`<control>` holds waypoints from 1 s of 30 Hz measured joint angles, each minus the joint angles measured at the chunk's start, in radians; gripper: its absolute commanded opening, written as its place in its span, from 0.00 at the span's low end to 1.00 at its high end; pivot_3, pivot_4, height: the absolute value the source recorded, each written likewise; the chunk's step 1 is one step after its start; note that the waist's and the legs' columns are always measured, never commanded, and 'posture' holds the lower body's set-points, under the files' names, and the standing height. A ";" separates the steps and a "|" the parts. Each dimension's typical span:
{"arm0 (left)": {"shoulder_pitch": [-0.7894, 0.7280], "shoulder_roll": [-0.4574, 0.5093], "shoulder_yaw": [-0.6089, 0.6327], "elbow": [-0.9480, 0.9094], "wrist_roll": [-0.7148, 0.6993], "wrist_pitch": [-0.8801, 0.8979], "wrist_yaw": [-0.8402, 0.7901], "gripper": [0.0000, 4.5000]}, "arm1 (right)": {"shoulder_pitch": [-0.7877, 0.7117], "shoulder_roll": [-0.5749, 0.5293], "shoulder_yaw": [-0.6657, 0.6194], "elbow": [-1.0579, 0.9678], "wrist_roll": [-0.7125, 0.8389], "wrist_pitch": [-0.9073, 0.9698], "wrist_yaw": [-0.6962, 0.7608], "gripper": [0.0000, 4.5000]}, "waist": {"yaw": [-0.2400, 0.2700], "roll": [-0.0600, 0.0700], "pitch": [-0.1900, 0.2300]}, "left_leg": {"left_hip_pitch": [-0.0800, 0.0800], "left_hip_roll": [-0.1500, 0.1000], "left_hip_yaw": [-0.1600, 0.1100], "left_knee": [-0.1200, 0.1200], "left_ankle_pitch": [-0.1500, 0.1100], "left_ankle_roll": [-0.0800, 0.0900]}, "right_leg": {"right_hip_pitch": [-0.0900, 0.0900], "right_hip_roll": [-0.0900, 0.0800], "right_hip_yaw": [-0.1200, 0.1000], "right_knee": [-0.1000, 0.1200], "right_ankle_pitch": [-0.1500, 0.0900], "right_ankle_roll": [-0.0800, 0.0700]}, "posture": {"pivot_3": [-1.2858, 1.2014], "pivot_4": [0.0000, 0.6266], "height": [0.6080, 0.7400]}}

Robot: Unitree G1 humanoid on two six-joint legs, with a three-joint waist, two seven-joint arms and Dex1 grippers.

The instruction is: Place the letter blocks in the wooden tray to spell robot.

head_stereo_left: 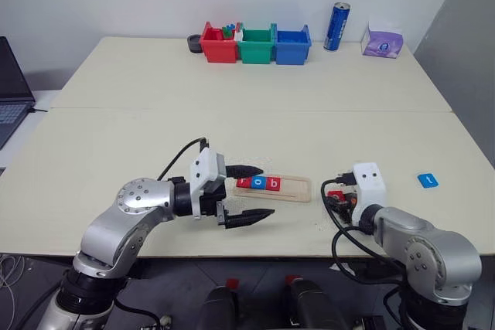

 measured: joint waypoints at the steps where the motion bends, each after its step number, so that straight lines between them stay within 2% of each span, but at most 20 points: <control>1: 0.000 0.003 -0.001 0.000 0.000 0.000 -0.009 1.00 | -0.002 -0.001 0.001 0.000 0.008 0.000 0.001 0.86 | 0.000 0.000 0.000 | 0.000 0.000 0.000 0.000 0.000 0.000 | 0.000 0.000 0.000 0.000 0.000 0.000 | 0.52 0.24 1.00; 2: 0.000 0.003 -0.001 0.000 0.000 -0.002 -0.013 1.00 | -0.006 -0.009 0.001 0.000 0.018 0.002 0.006 0.95 | 0.000 0.000 0.000 | 0.000 0.000 0.000 0.000 0.000 0.000 | 0.000 0.000 0.000 0.000 0.000 0.000 | 0.52 0.24 1.00; 3: 0.000 0.003 -0.001 0.001 0.001 -0.004 -0.015 1.00 | -0.010 -0.022 0.001 0.001 0.027 0.004 0.017 1.00 | 0.000 0.000 0.000 | 0.000 0.000 0.000 0.000 0.000 0.000 | 0.000 0.000 0.000 0.000 0.000 0.000 | 0.52 0.24 1.00; 5: -0.001 0.003 -0.001 0.007 0.004 -0.018 -0.025 1.00 | -0.036 -0.076 0.000 0.015 0.035 0.004 0.043 1.00 | 0.001 0.000 0.000 | -0.001 -0.001 0.001 0.001 0.000 0.000 | 0.000 -0.001 0.000 0.000 0.000 0.000 | 0.52 0.24 1.00; 7: -0.007 0.003 -0.001 0.015 0.007 -0.028 -0.032 1.00 | -0.048 -0.195 0.011 0.017 0.071 -0.018 0.115 1.00 | 0.001 0.001 0.001 | -0.002 -0.001 0.001 0.000 0.000 0.000 | -0.001 -0.001 0.000 -0.001 0.000 0.000 | 0.52 0.24 1.00; 8: -0.008 0.004 0.001 0.025 0.010 -0.038 -0.033 1.00 | -0.045 -0.302 0.030 0.018 0.091 -0.066 0.182 1.00 | 0.003 0.001 0.001 | -0.002 -0.001 0.001 0.001 0.000 0.000 | -0.001 -0.001 0.000 -0.002 0.000 0.000 | 0.52 0.24 1.00; 11: -0.009 0.006 0.005 0.054 0.021 -0.056 -0.035 1.00 | -0.033 -0.541 0.057 0.052 0.115 -0.284 0.383 1.00 | 0.003 0.001 0.002 | -0.003 -0.001 0.001 0.000 0.000 0.000 | -0.001 -0.001 0.000 -0.003 -0.001 0.001 | 0.52 0.24 1.00; 14: -0.011 0.005 0.004 0.061 0.026 -0.076 -0.042 1.00 | -0.006 -0.666 0.053 0.210 0.108 -0.647 0.629 1.00 | 0.002 0.000 0.002 | -0.002 -0.001 0.001 0.000 0.000 0.001 | -0.001 0.000 0.000 -0.003 -0.001 0.001 | 0.52 0.24 1.00; 18: -0.019 0.003 -0.004 0.078 0.032 -0.102 -0.066 1.00 | 0.028 -0.701 0.095 0.456 0.069 -1.069 0.888 1.00 | 0.002 0.000 0.002 | -0.002 -0.001 0.001 0.001 0.000 0.001 | -0.001 0.000 0.000 -0.002 0.000 0.001 | 0.52 0.24 1.00; 22: -0.026 0.003 -0.010 0.088 0.046 -0.117 -0.083 1.00 | 0.026 -0.699 0.161 0.623 0.014 -1.304 1.006 1.00 | 0.002 0.000 0.002 | -0.002 -0.001 0.002 0.001 0.000 0.001 | -0.001 0.000 0.001 -0.001 0.000 0.001 | 0.52 0.24 1.00; 30: -0.034 0.006 -0.017 0.095 0.065 -0.151 -0.117 1.00 | -0.069 -0.642 0.239 0.849 -0.062 -1.505 1.076 1.00 | 0.004 0.000 0.002 | -0.002 -0.001 0.002 0.001 0.000 0.000 | -0.001 0.000 0.001 0.000 0.000 0.000 | 0.52 0.24 1.00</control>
